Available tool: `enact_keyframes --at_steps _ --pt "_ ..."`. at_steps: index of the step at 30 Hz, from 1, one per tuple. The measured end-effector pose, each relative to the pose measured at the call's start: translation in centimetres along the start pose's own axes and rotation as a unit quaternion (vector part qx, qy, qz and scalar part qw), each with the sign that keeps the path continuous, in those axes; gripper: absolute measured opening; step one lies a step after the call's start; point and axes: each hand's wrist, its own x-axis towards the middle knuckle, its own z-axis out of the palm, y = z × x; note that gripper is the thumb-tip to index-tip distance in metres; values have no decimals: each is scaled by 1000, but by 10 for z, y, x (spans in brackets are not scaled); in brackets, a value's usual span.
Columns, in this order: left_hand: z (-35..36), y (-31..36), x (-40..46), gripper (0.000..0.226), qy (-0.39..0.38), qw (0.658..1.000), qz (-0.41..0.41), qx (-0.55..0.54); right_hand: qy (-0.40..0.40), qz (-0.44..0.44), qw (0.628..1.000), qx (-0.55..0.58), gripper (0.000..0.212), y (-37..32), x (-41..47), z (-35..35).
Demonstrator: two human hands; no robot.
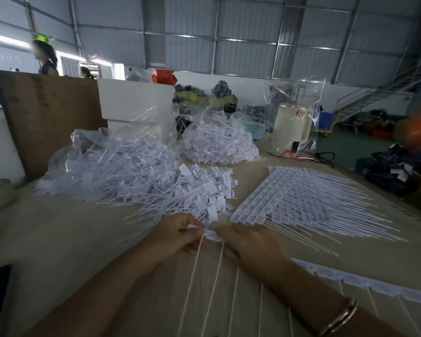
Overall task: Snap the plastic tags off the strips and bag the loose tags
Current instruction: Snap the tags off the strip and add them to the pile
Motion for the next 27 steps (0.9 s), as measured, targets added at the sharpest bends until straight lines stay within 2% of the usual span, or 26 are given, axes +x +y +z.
enact_keyframes --at_steps 3,6,9,11,13,15,17,18,19,20,21,23,25,27 --pt "-2 0 -1 4 -4 997 56 48 23 8 1000 20 33 0 -1 -4" --pt "-6 1 1 6 -4 985 135 109 13 58 990 125 28 2 -3 -7" --pt "-4 1 3 2 6 980 171 96 -17 126 974 188 33 4 -2 -8" --pt "-3 1 3 2 2 981 180 73 -30 130 968 212 34 5 -1 -10" --pt "-4 0 5 12 -6 980 194 46 -8 123 960 250 26 4 -1 -13" --pt "-1 2 6 15 -24 980 196 -6 20 132 945 297 28 1 -1 -16" --pt "0 5 4 6 -28 980 186 -67 53 181 912 364 36 0 -1 -16" --pt "-3 5 2 5 -15 979 172 -105 82 221 875 424 35 0 -2 -17" --pt "-7 5 1 6 2 976 156 -154 107 255 840 466 28 3 -2 -19" --pt "-12 5 0 6 17 974 136 -179 120 265 826 483 23 6 -5 -20" --pt "-15 4 0 3 31 979 126 -157 109 247 849 454 23 8 -6 -21" --pt "-15 -1 2 4 51 989 132 42 38 178 925 332 23 6 -7 -19" --pt "-6 -5 5 3 73 946 190 251 -8 117 965 236 20 -2 -1 -13" --pt "0 -4 7 9 114 893 238 364 5 78 979 190 25 -6 2 -8"
